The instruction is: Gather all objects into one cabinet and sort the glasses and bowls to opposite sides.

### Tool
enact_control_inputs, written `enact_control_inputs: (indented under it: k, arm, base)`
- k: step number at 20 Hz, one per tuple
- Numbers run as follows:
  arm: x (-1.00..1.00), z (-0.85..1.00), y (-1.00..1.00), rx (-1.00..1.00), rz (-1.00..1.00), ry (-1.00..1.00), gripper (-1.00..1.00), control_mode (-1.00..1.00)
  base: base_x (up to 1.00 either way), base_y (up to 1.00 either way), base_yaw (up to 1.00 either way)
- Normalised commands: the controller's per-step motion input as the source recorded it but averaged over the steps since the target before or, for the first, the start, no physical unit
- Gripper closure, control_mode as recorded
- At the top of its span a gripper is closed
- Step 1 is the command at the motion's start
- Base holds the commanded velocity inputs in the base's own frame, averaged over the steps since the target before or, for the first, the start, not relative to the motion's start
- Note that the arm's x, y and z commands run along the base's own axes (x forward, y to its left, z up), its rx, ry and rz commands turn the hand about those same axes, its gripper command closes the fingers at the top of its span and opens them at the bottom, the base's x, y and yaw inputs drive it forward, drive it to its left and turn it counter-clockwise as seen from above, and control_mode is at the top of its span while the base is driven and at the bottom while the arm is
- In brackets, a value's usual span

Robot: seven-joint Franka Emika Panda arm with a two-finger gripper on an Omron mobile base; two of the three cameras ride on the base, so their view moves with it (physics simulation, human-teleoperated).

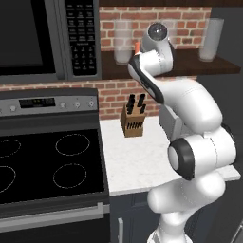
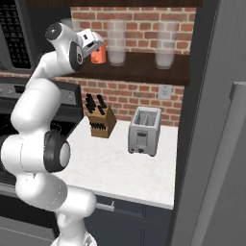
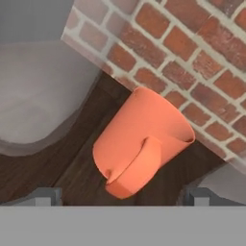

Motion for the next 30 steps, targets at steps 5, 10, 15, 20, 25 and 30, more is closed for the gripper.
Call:
enact_control_inputs:
  k: [5,10,15,20,25,30]
  arm:
    - [0.33,0.00,0.00,0.00,0.00,0.00,-1.00,-1.00]
    - [0.15,0.00,0.00,0.00,0.00,0.00,-1.00,-1.00]
    - [0.01,0.00,0.00,0.00,0.00,0.00,-1.00,-1.00]
    - [0.00,0.00,0.00,0.00,0.00,0.00,-1.00,-1.00]
    - [0.00,0.00,0.00,0.00,0.00,0.00,-1.00,-1.00]
    - [0.00,-0.04,0.01,0.01,0.00,0.00,-1.00,-1.00]
  base:
    - [0.00,0.00,0.00]
    - [0.00,0.00,0.00]
    - [0.00,0.00,0.00]
    - [0.00,0.00,0.00]
    - [0.00,0.00,0.00]
    - [0.00,0.00,0.00]
